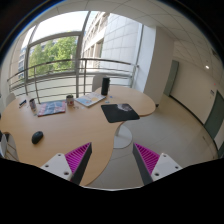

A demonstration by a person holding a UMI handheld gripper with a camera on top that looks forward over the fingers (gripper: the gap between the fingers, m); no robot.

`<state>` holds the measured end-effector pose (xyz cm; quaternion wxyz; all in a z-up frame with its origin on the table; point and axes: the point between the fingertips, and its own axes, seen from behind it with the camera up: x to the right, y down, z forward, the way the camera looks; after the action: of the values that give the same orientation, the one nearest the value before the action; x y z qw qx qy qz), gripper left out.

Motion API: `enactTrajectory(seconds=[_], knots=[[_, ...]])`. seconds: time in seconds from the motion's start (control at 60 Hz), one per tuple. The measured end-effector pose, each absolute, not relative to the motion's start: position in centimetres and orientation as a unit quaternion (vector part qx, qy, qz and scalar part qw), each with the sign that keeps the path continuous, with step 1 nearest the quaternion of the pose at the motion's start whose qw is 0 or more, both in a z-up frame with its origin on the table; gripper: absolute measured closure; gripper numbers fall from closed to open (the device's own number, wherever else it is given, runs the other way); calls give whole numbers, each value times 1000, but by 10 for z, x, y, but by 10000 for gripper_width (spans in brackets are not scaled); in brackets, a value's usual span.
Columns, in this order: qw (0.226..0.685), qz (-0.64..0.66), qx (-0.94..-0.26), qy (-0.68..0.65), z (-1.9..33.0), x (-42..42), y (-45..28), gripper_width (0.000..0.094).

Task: Arrange mouse

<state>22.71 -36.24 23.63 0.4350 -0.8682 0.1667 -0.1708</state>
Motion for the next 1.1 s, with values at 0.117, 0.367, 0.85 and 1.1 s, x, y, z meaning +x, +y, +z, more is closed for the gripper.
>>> enactTrajectory(seconds=[0.117, 0.367, 0.85, 1.1], knots=[[422, -168, -875, 166, 219, 220, -365, 93], [381, -114, -907, 138, 118, 132, -379, 90], [432, 11, -901, 21, 24, -126, -178, 89], [417, 14, -908, 35, -8, -155, -85, 95]])
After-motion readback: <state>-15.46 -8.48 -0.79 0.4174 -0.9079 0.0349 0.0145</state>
